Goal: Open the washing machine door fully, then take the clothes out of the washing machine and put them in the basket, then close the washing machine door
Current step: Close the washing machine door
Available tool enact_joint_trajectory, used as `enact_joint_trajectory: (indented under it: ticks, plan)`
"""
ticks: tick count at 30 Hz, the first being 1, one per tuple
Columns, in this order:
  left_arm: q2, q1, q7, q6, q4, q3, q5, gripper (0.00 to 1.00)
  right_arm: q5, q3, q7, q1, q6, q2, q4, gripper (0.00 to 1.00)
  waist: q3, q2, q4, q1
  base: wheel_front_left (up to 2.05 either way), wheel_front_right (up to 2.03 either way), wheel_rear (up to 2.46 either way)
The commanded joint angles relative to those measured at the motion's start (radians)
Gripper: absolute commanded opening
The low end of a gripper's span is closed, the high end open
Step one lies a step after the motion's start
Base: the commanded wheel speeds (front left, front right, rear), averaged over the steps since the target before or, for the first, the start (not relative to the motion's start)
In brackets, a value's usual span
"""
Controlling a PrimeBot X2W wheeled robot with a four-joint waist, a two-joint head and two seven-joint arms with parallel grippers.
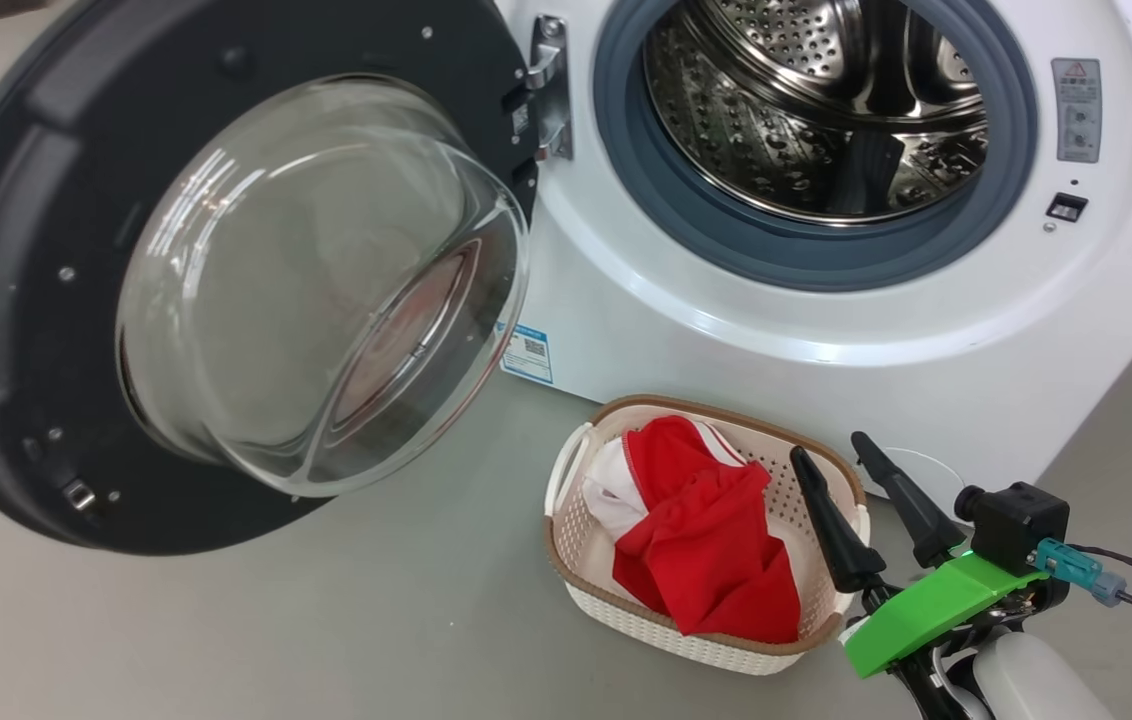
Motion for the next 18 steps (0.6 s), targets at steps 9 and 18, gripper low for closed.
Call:
enact_joint_trajectory:
  ticks: [9, 18]
  plan:
    - [0.121, -0.139, 0.066, -0.014, 0.244, 0.055, -0.054, 0.0, -0.006, 0.02, -0.012, -0.026, 0.006, -0.008, -0.025, 1.0, 0.02, -0.0001, -0.058, 0.0, 0.0, 0.0, 0.0]
    - [0.112, -0.198, 0.15, -0.026, 0.387, 0.069, -0.123, 0.0, -0.008, 0.014, -0.012, -0.031, 0.006, -0.01, -0.027, 1.0, 0.036, -0.0001, -0.09, 0.0, 0.0, 0.0, 0.0]
